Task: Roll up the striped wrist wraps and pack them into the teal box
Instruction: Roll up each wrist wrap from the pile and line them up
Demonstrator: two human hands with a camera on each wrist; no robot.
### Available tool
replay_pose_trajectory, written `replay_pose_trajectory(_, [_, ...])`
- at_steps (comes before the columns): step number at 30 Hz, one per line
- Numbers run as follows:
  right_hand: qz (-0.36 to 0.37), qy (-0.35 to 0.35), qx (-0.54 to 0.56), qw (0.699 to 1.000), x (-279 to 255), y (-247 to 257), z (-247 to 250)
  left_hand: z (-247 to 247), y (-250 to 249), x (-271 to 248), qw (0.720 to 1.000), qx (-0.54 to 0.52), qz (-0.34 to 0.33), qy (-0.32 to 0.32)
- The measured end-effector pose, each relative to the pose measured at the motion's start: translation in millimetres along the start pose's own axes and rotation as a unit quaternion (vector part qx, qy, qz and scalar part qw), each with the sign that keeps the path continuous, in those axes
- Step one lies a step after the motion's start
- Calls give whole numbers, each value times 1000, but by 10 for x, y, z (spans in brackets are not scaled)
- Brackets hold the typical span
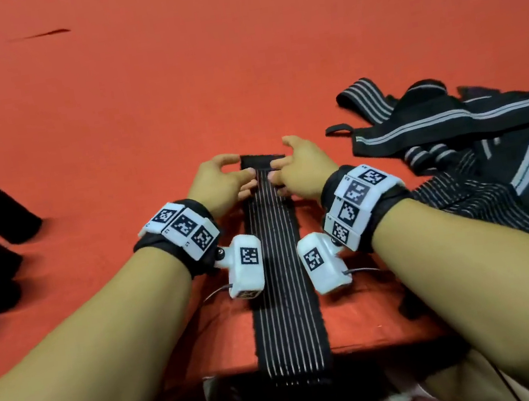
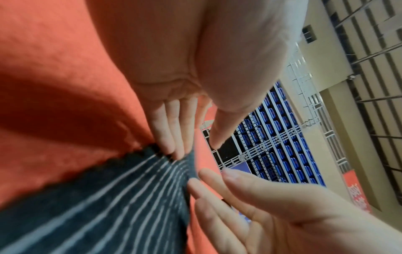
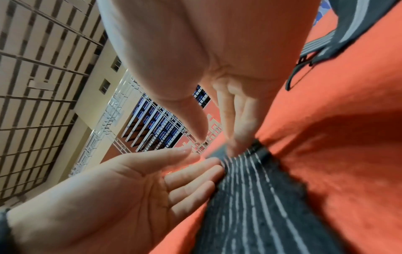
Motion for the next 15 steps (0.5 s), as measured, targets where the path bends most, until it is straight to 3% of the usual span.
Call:
replay_pose_trajectory(3, [-29,46,-9,998,-3,-82,-46,-39,142,84,999,48,11,21])
replay_pose_trajectory(6, [-22,45,-10,999,-88,-89,-16,-53,159,71,994,98,-26,34])
replay_pose_trajectory(10, [34,-35,-27,998,-274,-76,230,-244,-70,-162,984,117,-118,58])
replay_pose_trajectory(15, [52,-149,-89,984,-650,-239,917,-791,-277,-629,968,145,-157,134])
Point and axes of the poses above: each hand's wrist, its own x-axis towards the middle knuckle, its own z-axis out of the back of the hand, y = z × x, the point moved 4 cm from there along x, towards the middle knuckle, and after that the axes turned 11 degrees about -y, right-handed, at the moved point
